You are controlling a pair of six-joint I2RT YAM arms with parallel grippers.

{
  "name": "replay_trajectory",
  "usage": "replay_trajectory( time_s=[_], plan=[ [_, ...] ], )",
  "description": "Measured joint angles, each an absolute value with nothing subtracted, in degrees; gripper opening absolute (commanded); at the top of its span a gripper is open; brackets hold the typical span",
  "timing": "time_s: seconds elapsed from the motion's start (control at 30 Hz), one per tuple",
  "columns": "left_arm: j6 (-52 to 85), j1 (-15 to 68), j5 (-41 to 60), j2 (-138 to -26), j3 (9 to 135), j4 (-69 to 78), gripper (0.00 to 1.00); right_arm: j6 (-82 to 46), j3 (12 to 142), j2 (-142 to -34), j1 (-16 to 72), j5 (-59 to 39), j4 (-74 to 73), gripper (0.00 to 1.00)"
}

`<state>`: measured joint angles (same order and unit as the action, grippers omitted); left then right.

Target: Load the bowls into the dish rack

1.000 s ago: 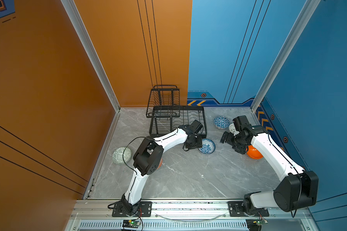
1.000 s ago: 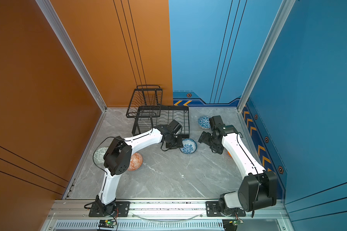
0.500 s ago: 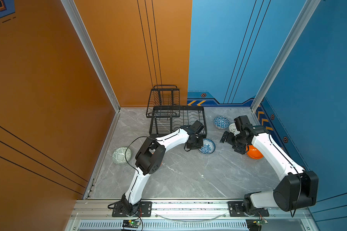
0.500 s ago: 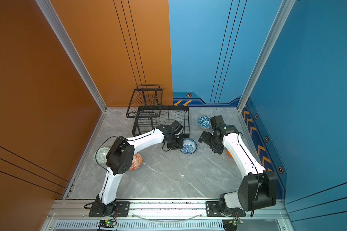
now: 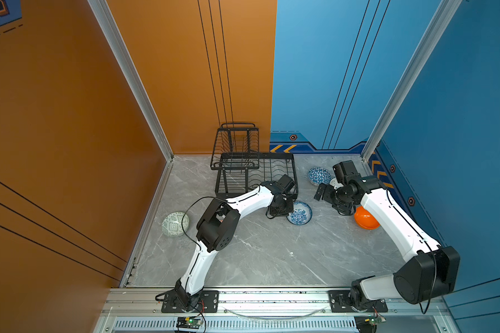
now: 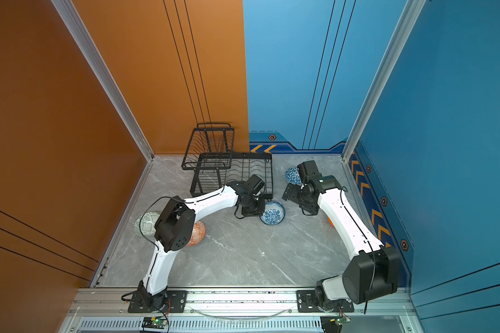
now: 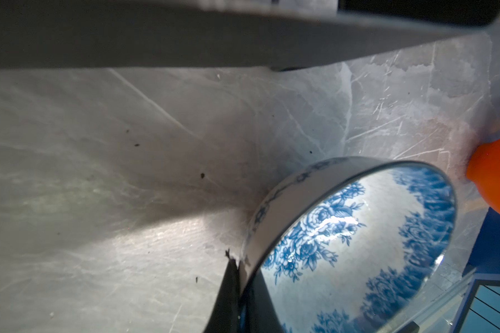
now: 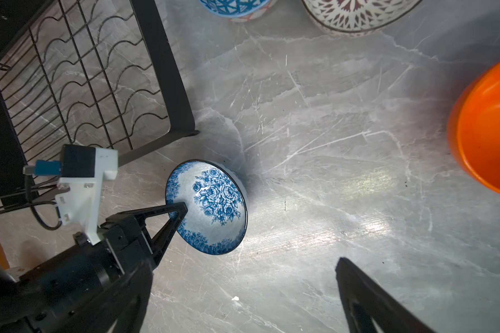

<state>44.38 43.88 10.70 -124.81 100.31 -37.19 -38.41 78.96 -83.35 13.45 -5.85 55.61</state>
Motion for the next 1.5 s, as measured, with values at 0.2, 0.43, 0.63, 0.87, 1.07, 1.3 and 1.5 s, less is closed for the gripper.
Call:
replay_trajectory(
  time_s=[0.2,0.43,0.63,0.87,1.07,1.3,1.5],
  plan=[
    [45.54,42.17,4.29,-120.40,102.17,-38.15,0.00,-39.33,95.29,-93.93,12.08,-7.29,59.40,1.00],
    [46.92,39.27,-6.13,-112.31,103.66,-31.00,0.00,-43.48,120.22,-106.87,9.56,-11.79,65.32,1.00],
    [42.89,40.34,-18.63,-109.60,103.33,-20.36,0.00,-48.71,136.70,-113.47,9.58,-16.80,68.27,1.00],
    [31.11,41.36,-29.80,-109.69,99.09,-4.16,0.00,-55.07,141.36,-114.02,10.11,-20.75,66.24,1.00],
    [21.41,41.80,-36.40,-111.48,98.56,7.05,0.00,-57.95,141.32,-114.02,12.51,-21.23,62.11,1.00],
    [12.78,42.37,-38.94,-114.15,98.37,15.27,0.00,-61.21,141.27,-114.02,14.96,-22.52,56.53,1.00],
    [9.02,42.98,-39.24,-114.24,96.38,18.90,0.00,-63.35,141.25,-114.17,15.05,-22.59,54.00,0.89]
  ],
)
